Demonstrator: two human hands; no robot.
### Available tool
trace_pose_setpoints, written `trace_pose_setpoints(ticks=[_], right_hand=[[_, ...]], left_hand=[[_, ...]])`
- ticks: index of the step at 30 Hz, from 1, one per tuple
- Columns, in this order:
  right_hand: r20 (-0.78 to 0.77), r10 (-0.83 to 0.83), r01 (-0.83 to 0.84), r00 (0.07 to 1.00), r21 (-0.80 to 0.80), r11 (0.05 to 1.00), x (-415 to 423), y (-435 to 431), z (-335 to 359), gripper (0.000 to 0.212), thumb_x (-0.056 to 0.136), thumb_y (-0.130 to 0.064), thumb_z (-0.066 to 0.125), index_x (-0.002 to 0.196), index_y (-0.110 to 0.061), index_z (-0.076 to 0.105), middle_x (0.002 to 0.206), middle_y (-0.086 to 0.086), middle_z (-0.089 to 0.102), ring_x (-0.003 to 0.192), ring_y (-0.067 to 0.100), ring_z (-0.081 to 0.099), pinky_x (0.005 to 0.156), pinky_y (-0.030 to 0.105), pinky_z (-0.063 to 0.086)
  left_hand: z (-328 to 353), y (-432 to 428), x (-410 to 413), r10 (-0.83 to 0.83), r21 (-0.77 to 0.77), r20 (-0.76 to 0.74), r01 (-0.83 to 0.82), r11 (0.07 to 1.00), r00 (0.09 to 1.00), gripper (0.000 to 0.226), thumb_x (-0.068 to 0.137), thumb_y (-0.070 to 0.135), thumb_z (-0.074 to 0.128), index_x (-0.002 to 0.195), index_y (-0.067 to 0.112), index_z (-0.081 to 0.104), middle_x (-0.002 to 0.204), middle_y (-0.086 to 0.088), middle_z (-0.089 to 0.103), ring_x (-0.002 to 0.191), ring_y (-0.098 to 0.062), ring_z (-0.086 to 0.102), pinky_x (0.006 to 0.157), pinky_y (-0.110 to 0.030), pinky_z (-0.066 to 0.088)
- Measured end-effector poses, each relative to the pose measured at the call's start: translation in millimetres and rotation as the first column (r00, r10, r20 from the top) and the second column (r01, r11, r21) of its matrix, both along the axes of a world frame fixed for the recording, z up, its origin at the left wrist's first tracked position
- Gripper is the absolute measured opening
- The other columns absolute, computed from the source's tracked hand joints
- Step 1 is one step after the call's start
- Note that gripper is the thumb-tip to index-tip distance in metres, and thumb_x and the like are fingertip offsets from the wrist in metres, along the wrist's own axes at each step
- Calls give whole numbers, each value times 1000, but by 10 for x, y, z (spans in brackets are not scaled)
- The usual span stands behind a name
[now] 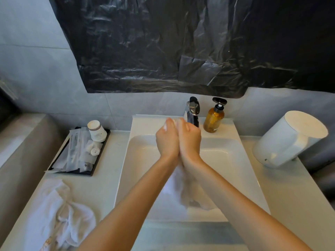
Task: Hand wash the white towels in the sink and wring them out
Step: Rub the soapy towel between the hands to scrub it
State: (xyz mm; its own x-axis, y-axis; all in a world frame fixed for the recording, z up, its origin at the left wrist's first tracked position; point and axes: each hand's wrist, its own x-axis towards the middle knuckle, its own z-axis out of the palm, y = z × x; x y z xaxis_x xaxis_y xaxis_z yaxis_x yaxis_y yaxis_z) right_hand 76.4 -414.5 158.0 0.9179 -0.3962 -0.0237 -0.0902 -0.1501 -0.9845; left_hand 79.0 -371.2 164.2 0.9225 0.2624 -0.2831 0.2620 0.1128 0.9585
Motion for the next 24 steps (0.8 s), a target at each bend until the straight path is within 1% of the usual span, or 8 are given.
trace_pose_setpoints(ticks=[3,8,11,13,15,19,22,24], right_hand=[[18,147,-146,989,-31,989,-136,101,-68,35,93,-28,53,58,-22,53,55,-9,51,59,13,49,61,27,41],[-37,-174,174,984,13,985,211,-48,1,42,95,-25,48,54,-18,51,52,-3,52,60,19,52,61,34,41],[2,19,-18,1000,-101,995,-5,67,-71,33,98,-32,47,69,-20,58,72,1,64,74,20,61,71,33,48],[11,106,-104,994,-118,988,-80,151,-100,36,97,-29,48,62,-22,56,61,-8,58,69,18,58,67,31,46],[-27,52,-54,998,-100,993,74,97,-44,41,95,-26,48,55,-18,53,48,-9,50,62,16,52,60,31,40],[-35,-169,167,985,-60,984,311,-87,96,39,96,-17,47,58,-16,53,58,0,53,65,18,53,61,33,42],[54,50,-41,997,-148,988,9,53,44,28,99,-20,46,76,-11,61,75,4,60,76,20,57,74,34,45],[38,220,-211,975,-165,964,-98,118,-69,28,99,-25,46,77,-13,60,73,0,60,76,19,56,74,33,45]], left_hand=[[-6,145,119,4,-213,-107,-26,977,994,32,94,20,45,63,11,47,55,-1,49,59,-18,49,57,-28,39],[3,-26,-177,-103,-171,-80,89,981,991,33,96,24,46,68,13,60,57,3,59,59,-11,57,55,-23,44],[19,109,6,-21,-94,-52,16,995,998,36,97,18,45,63,11,54,58,-1,58,61,-17,53,55,-25,42],[39,176,93,33,-141,-83,-45,989,996,37,95,15,45,58,12,46,49,3,51,56,-15,48,52,-25,40],[61,112,19,17,-212,-104,-38,977,994,37,95,16,45,58,12,47,48,4,50,57,-15,51,55,-23,42],[22,-70,-183,-96,-187,-53,85,979,994,33,99,30,45,79,15,66,70,0,65,71,-16,61,68,-29,50],[60,109,51,19,-55,-22,-20,998,1000,31,99,19,46,69,15,53,64,-1,56,63,-16,53,48,-12,40],[98,191,127,42,-108,-70,-50,993,997,32,96,14,48,64,13,47,59,-1,51,58,-16,49,45,-17,41]])
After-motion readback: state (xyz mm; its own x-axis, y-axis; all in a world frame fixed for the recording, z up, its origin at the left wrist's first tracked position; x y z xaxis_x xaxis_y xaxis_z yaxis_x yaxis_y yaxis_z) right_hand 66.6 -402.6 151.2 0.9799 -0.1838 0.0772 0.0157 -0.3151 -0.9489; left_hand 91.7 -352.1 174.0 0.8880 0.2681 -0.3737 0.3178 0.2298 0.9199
